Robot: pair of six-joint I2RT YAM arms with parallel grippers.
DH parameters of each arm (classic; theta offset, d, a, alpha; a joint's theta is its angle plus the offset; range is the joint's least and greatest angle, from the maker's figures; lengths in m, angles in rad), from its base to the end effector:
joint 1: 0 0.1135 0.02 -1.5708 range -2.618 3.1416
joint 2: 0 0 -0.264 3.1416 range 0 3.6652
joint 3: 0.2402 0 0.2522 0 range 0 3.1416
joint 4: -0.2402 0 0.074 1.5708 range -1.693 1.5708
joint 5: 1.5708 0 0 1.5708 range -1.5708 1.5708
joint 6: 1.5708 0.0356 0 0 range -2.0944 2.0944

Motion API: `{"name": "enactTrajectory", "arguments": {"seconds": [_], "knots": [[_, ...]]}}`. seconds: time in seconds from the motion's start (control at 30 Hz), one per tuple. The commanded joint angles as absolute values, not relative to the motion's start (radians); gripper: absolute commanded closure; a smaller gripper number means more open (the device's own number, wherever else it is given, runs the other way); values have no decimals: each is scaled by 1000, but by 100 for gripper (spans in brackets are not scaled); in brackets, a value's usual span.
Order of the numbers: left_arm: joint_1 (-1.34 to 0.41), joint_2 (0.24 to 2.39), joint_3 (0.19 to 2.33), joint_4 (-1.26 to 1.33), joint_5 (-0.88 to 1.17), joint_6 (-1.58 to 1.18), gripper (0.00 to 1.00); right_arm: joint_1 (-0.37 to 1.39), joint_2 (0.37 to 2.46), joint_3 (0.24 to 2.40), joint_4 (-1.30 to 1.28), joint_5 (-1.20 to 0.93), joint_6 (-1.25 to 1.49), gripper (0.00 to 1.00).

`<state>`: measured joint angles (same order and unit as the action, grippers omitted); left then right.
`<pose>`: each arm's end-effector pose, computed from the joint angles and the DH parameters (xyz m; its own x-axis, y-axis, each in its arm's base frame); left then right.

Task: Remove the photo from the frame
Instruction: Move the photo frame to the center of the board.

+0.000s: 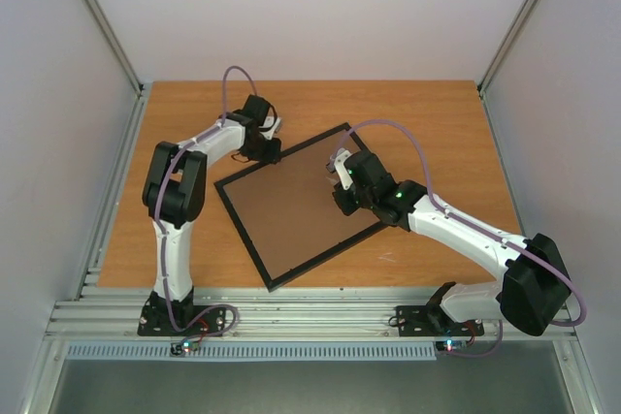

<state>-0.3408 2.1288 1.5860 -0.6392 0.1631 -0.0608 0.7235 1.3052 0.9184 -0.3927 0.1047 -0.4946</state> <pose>0.4145 -0.1532 0.1613 -0.8941 0.2535 -0.3692 0.3341 0.9265 -0.1730 0.2108 0.1813 0.2545 -0.1776 -0.7868 -0.5912 -0.7805 0.4785 -0.4023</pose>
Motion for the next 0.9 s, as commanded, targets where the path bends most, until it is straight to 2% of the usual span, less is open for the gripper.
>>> {"name": "enactTrajectory", "arguments": {"seconds": [0.0,0.33,0.5,0.67,0.87], "knots": [[-246,2140,1523,-678,39,-224,59,719,1292,921,-391,92,-480,99],[-184,2009,1348,-682,96,-407,58,719,1273,917,-398,69,-466,99],[-193,1916,1177,-583,209,-507,59,719,1258,910,-400,49,-453,99],[-213,1805,998,-422,274,-636,55,718,1233,898,-405,34,-441,99],[-260,1690,876,-339,231,-782,55,719,1206,888,-414,18,-427,99]]}}
